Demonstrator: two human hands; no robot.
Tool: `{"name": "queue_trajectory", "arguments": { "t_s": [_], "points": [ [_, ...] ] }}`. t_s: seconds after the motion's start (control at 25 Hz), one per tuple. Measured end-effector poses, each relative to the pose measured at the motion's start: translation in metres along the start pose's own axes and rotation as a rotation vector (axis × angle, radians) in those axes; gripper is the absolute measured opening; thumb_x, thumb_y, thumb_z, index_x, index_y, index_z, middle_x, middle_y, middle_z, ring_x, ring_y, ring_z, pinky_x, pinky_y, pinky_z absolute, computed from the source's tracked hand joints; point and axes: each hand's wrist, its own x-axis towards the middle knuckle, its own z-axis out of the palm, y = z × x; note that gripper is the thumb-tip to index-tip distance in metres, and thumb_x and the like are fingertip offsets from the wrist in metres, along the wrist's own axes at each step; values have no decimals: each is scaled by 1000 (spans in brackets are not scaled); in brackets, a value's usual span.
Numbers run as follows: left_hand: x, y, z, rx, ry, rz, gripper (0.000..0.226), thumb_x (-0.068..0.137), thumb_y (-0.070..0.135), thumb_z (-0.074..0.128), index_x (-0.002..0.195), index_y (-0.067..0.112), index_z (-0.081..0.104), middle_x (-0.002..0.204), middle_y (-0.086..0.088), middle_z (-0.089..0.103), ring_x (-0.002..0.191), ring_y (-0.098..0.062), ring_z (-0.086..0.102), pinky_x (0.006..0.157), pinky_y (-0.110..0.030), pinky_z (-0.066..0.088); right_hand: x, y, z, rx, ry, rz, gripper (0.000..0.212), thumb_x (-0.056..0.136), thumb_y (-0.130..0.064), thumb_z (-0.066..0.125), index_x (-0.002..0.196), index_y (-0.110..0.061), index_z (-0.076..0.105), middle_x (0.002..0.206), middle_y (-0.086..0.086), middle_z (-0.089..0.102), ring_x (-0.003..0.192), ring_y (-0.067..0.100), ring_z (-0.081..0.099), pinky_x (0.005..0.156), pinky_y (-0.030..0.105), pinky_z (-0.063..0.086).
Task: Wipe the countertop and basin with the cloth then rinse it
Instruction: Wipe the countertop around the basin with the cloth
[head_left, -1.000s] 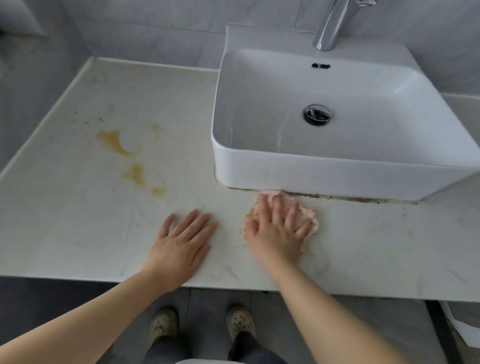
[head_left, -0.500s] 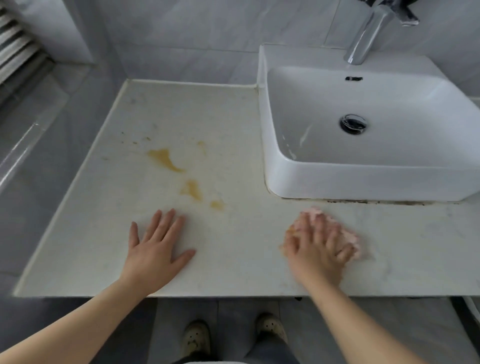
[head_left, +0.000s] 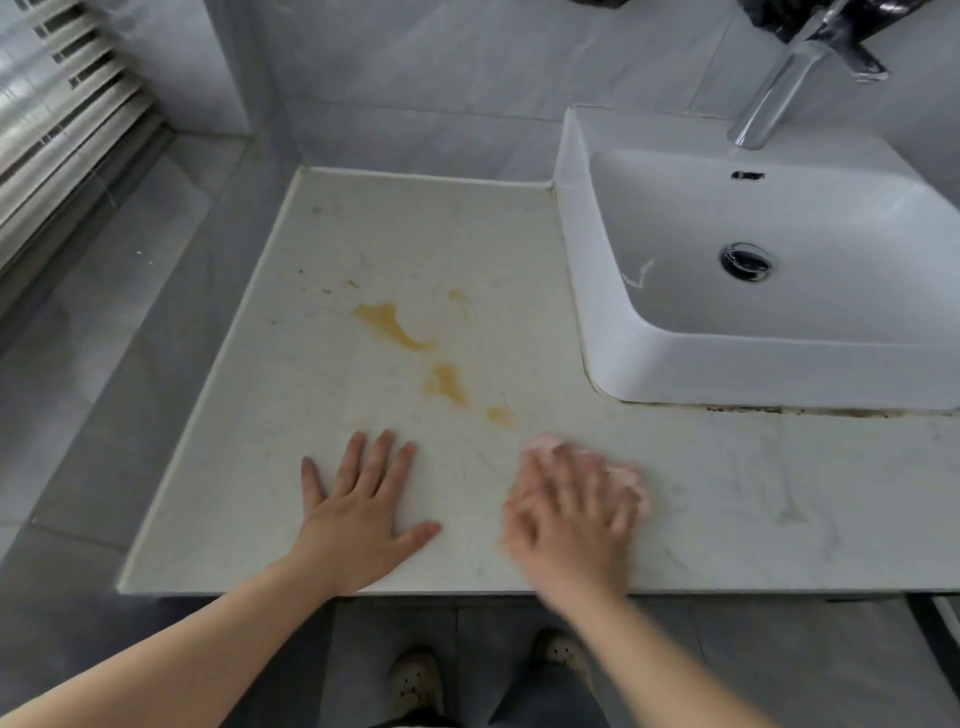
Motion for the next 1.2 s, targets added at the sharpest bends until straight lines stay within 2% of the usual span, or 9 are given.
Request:
{"name": "queue_trajectory", "arguments": {
  "t_s": [0.12,0.28,0.36,0.64,0.8,0.88,1.04,1.12,1.2],
  "points": [
    [0,0,-1,-2,-25,10,111,46,89,-13,137,30,-33,136,11,-41,126,-11,-37,107,-60,-12,-20,-5,8,-57,-82,-295,59,87,-59,27,139,-33,38,144,-6,44,134,26,35,103,56,18],
    [0,-8,-5,10,-14,44,112,48,91,-12,143,34,-23,142,13,-34,128,-9,-34,110,-56,-12,9,68,-4,-51,-19,146,62,87,-62,1,146,-42,-4,153,-14,-13,145,20,-3,114,53,0],
    [-1,-13,-6,26,-5,71,108,51,91,-8,144,35,-19,142,15,-32,129,-8,-32,111,-53,-12,22,55,-10,37,-51,336,59,92,-56,8,146,-38,-9,156,-9,-16,144,23,-14,112,58,-3],
    [-14,-32,-6,-15,41,64,99,58,78,-1,146,35,-11,154,11,-18,130,-6,-30,110,-46,-16,-23,-32,11,-81,-83,-391,58,84,-57,33,137,-32,38,141,-5,48,129,28,46,102,55,20],
    [-35,-57,3,-37,67,-123,116,43,93,-13,145,38,-12,154,10,-21,135,-11,-29,108,-54,-15,18,18,-3,-74,-18,52,61,91,-58,9,145,-39,-9,157,-10,-7,145,22,-1,114,54,0],
    [-40,-63,6,-57,58,-172,115,40,90,-24,143,39,-17,152,10,-26,136,-13,-30,106,-56,-17,22,-14,0,15,-41,191,59,93,-55,11,147,-37,-6,158,-6,-8,145,27,-8,112,59,-3],
    [-42,-65,7,-43,36,-149,111,40,86,-28,141,39,-24,146,10,-34,134,-14,-33,107,-57,-16,-22,-84,21,-20,-50,-332,60,84,-56,30,137,-30,42,143,-2,46,133,31,39,104,58,16],
    [-41,-68,7,-39,14,-131,110,42,86,-27,140,38,-25,146,9,-35,133,-15,-35,107,-58,-16,-19,-63,14,-99,-119,-445,58,86,-59,28,136,-33,41,143,-6,45,130,27,45,101,54,20],
    [-39,-69,2,-22,-52,-128,103,51,86,-18,140,37,-28,145,8,-38,134,-20,-35,107,-60,-16,7,-21,9,-175,-3,-375,67,86,-64,6,144,-36,23,152,-12,15,140,25,29,107,52,15]
  ]
}}
